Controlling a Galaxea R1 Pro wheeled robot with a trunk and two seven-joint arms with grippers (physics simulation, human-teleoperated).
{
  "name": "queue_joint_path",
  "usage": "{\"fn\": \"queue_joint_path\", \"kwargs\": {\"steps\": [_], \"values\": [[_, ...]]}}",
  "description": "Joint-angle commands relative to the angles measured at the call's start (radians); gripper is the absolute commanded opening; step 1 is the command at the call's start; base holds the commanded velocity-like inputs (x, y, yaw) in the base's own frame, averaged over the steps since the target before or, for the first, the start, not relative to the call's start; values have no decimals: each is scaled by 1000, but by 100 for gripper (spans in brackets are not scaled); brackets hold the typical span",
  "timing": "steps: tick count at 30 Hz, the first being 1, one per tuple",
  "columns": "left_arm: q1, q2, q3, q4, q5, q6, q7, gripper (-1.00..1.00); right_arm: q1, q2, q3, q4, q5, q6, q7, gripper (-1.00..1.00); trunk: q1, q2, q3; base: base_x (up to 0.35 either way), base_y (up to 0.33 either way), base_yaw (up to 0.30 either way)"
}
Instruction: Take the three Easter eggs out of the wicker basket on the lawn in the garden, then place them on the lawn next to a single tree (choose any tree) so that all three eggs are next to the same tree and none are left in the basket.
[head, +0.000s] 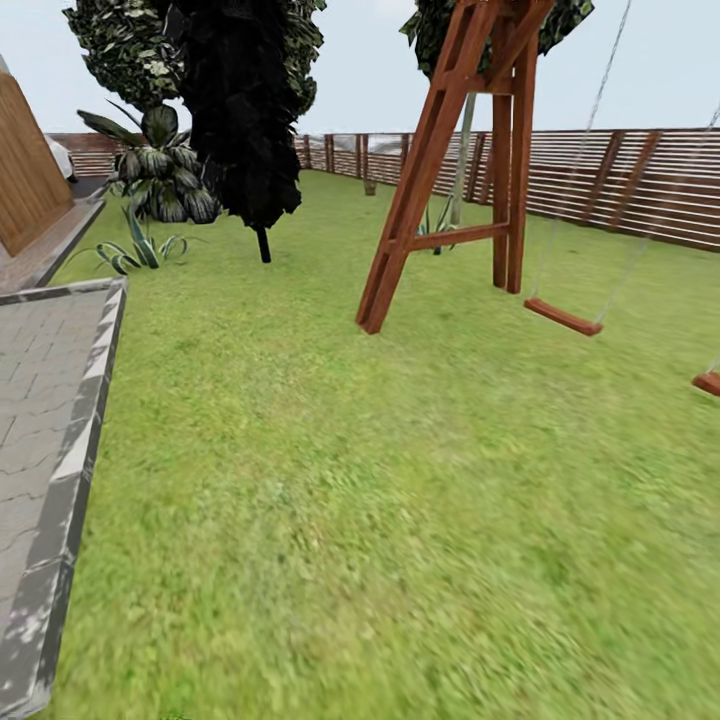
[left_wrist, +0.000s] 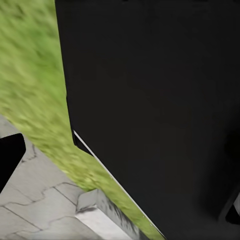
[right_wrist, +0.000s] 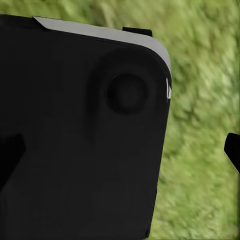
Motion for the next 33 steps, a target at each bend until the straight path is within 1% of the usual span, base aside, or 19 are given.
{"fn": "queue_joint_path", "kwargs": {"steps": [1, 9, 29, 33], "values": [[0, 0, 0, -1, 0, -2, 0, 100, 0, 0, -1, 1, 9, -3, -1, 100, 0, 0, 1, 0, 0, 220], [0, 0, 0, 1, 0, -2, 0, 100, 0, 0, -1, 1, 7, -20, -1, 100, 0, 0, 10, 0, 0, 219], [0, 1, 1, 1, 3, -3, 3, 100, 0, -3, -1, 1, 4, -22, -1, 100, 0, 0, 31, 13, 3, 220], [0, 0, 18, 1, 3, -3, 4, 100, 0, -5, -1, 1, 3, -22, -1, 100, 0, 0, 31, 222, 110, 269]]}}
